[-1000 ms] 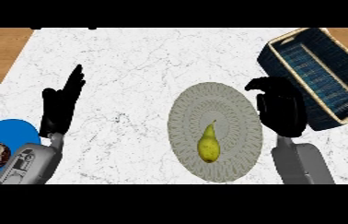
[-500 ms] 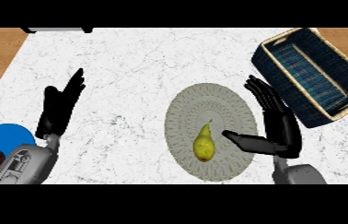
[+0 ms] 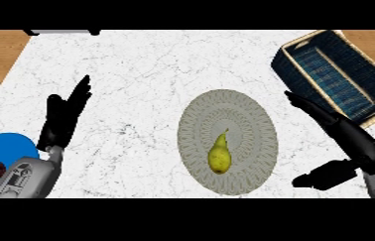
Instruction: Pick the pear from the placemat and place it in the basket
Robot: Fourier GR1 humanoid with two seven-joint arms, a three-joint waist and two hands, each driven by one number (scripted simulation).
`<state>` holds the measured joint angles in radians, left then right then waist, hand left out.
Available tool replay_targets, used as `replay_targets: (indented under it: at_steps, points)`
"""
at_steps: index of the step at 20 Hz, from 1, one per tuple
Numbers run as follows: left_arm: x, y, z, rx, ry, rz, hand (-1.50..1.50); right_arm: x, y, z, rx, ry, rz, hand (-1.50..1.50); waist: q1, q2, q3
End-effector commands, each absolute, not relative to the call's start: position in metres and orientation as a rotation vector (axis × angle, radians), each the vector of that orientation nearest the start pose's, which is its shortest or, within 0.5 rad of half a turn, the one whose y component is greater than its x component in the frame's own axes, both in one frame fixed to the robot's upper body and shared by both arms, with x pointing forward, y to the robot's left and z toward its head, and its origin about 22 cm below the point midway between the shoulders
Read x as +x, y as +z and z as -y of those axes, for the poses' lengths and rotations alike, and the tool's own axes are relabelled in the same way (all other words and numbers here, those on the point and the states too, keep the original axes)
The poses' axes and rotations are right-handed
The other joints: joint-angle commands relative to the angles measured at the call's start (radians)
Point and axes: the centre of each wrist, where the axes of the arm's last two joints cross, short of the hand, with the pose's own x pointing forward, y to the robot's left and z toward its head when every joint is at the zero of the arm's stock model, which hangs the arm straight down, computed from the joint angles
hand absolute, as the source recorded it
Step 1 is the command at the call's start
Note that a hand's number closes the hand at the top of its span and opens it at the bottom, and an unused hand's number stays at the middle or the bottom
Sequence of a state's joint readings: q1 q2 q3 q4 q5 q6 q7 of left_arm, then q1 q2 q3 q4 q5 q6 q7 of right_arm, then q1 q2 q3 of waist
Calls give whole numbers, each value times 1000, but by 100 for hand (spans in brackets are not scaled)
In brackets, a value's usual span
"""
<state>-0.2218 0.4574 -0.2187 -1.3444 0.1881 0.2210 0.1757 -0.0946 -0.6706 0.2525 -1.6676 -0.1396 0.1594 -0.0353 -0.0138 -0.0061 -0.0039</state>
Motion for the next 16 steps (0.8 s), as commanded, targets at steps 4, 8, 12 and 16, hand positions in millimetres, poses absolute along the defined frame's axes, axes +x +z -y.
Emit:
replay_targets:
  at_steps: [4, 8, 12, 16]
  points:
    - [292, 22, -292, 267, -214, 1358, 0, 242, 144, 303, 88, 985, 1408, -150, 6, 3, 3]
    - [296, 37, -286, 281, -205, 1344, 0, 225, 125, 311, 91, 924, 1387, -150, 6, 4, 4]
    - [299, 31, -276, 264, -208, 1351, 0, 237, 119, 310, 41, 880, 1409, -150, 11, 5, 4]
    - [279, 23, -287, 257, -206, 1356, 0, 228, 110, 289, -31, 797, 1431, -150, 14, 4, 4]
